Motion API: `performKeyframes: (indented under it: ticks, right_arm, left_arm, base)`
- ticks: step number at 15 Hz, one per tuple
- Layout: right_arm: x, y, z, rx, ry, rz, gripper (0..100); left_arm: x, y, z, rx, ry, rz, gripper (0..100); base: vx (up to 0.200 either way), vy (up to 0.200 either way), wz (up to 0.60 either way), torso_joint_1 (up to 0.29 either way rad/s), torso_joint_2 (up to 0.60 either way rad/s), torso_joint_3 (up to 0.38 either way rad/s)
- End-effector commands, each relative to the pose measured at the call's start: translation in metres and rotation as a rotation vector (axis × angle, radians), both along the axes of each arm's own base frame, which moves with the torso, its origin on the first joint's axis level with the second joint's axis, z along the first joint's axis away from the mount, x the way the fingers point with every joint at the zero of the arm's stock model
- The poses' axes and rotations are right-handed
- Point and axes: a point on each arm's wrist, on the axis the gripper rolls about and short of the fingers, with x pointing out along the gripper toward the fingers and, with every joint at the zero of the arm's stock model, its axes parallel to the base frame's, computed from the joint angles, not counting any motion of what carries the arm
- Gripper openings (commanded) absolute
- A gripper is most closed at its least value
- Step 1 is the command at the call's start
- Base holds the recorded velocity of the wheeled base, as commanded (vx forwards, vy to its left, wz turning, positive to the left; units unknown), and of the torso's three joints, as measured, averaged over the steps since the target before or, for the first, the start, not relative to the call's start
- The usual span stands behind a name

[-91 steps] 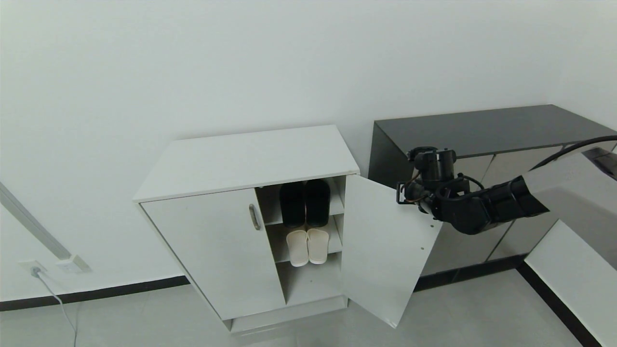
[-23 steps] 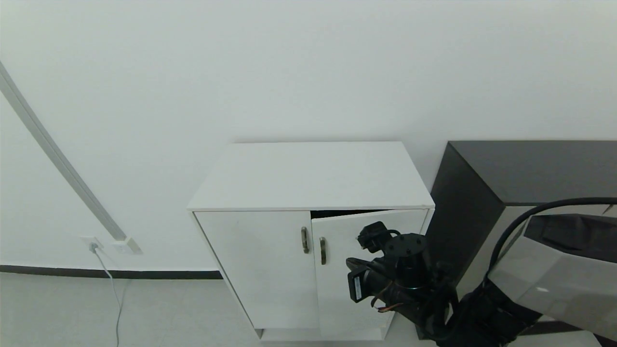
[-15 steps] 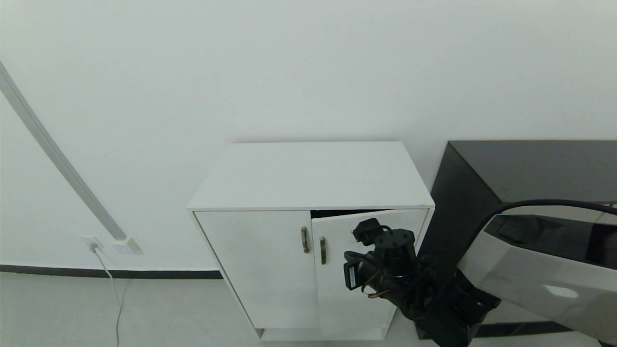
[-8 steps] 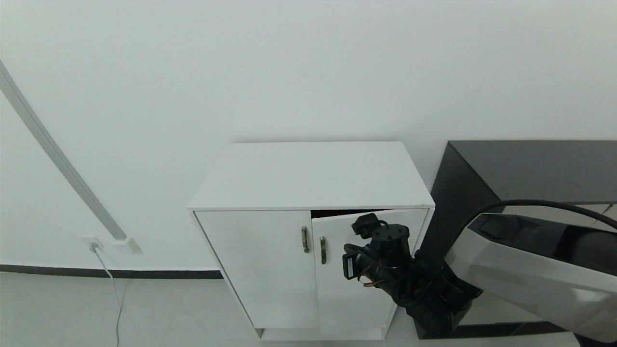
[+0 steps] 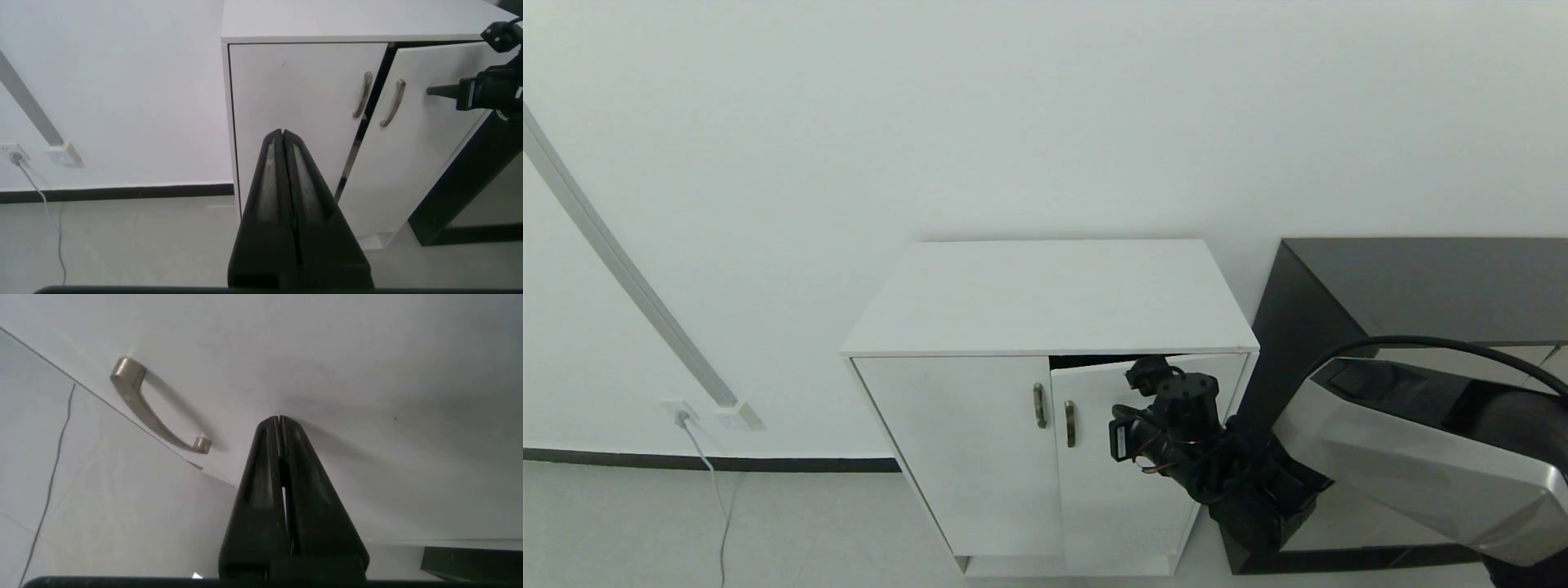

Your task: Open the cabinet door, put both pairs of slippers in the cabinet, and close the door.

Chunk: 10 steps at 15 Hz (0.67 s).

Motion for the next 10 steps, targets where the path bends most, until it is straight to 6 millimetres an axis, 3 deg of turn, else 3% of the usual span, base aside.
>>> performKeyframes:
  ticks: [1,10]
  right_arm:
    - [0.004,-0.001,0.001,0.006,-0.008,-0.007,0]
    - [0.021,0.001,0.0,0.007,-0.01,-0.027,0]
  left_arm:
    - [0.0,0.0,0.0,0.0,0.001,0.0,0]
    - [0.0,0.0,0.0,0.0,0.001,0.0,0]
  base:
    - [0.0,0.0,0.0,0.0,0.0,0.0]
    - [0.0,0.0,0.0,0.0,0.0,0.0]
